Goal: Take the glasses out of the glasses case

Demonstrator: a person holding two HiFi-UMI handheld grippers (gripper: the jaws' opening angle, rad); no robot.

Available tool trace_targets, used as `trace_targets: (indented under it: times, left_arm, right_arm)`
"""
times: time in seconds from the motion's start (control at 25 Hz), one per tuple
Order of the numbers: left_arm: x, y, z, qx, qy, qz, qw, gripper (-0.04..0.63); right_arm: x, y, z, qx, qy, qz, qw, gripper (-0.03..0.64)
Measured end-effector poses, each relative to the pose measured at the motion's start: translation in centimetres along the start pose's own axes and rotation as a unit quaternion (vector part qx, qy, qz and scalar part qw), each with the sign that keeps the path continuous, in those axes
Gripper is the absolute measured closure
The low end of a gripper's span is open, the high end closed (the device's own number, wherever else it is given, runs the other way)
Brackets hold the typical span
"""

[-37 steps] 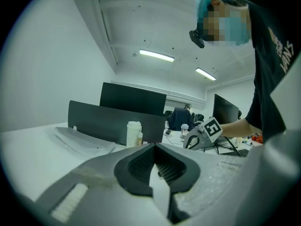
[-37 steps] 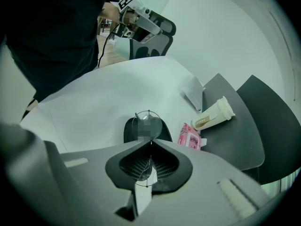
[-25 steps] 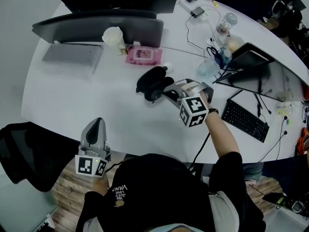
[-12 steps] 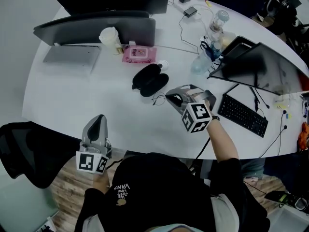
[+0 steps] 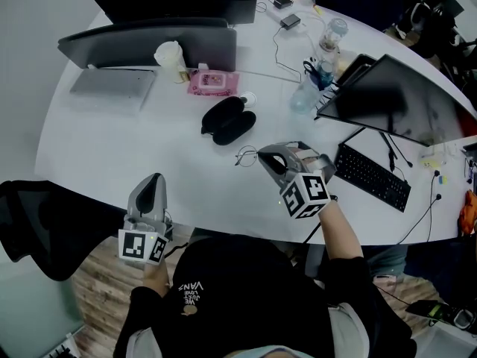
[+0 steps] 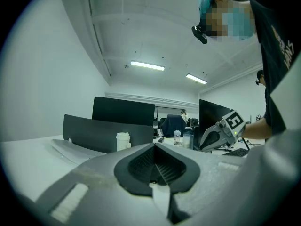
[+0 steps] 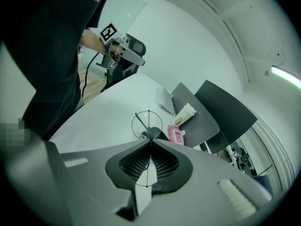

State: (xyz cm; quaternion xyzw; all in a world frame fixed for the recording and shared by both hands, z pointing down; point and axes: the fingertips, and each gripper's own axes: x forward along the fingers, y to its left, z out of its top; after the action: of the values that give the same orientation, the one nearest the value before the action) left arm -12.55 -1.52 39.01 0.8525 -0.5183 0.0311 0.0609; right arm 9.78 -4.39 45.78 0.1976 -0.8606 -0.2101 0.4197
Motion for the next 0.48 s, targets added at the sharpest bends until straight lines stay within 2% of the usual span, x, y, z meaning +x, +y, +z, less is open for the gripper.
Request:
trace_targets:
  times: [0.24,0.48]
  left_arm:
    - [-0.4,-0.8,0.3,0.006,-0.009,-0.003,0.9999,0.595]
    - [-0.9,-0.8,0.2,0.009,-0.012,-0.002,0.9999,0.594]
  right_arm:
    - [-2.3,0.6,1.2,0.028,-0.016,-0.035,0.999,0.611]
    - [-3.7,1.1,1.9,0.082,-0.029,-0.073,0.994,0.611]
